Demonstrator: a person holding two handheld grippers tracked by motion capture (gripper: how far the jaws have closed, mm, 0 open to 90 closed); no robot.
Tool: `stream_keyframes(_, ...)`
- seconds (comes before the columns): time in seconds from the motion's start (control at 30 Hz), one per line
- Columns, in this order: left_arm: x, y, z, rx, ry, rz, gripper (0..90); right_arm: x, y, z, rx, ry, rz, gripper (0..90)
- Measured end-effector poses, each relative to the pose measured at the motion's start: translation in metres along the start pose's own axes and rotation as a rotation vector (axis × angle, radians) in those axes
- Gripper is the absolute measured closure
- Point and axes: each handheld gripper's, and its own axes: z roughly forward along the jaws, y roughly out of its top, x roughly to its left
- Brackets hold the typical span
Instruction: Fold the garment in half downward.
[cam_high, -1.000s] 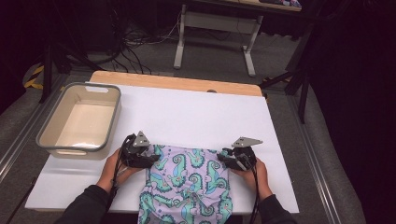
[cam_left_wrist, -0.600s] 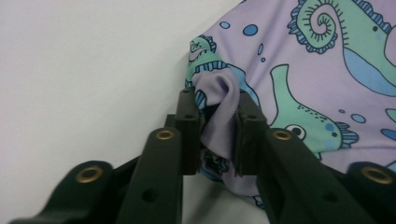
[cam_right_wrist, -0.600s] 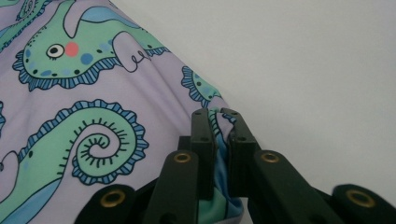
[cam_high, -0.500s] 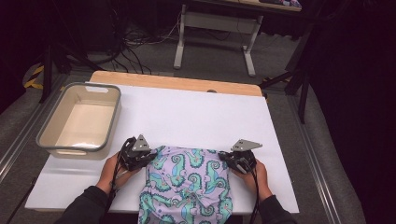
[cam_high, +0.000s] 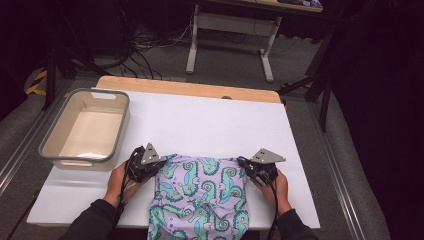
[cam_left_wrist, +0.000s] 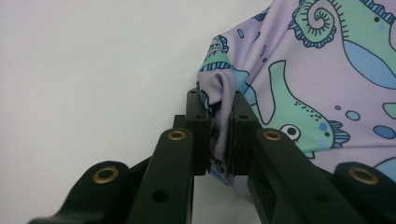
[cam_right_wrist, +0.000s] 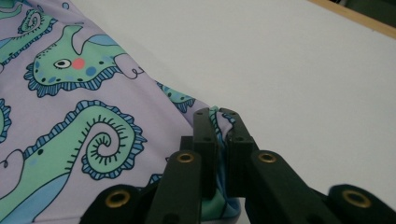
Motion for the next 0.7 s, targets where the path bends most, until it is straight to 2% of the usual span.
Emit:
stream_keyframes(0.23,0.006,0.005,0.004,-0.031,0.021,0.002,83.1,-0.006,0.006,-0.002,-0.027,-0.031,0.000,86.6)
stream_keyframes(0.43,0.015,0.016,0.007,-0.057,0.030,0.001,83.2,-0.015,0.014,0.000,-0.042,-0.057,0.000,86.7)
stream_keyframes(0.7,0.027,0.028,0.018,-0.067,0.051,-0.012,83.3,-0.033,0.026,0.014,-0.048,-0.081,0.019,86.6)
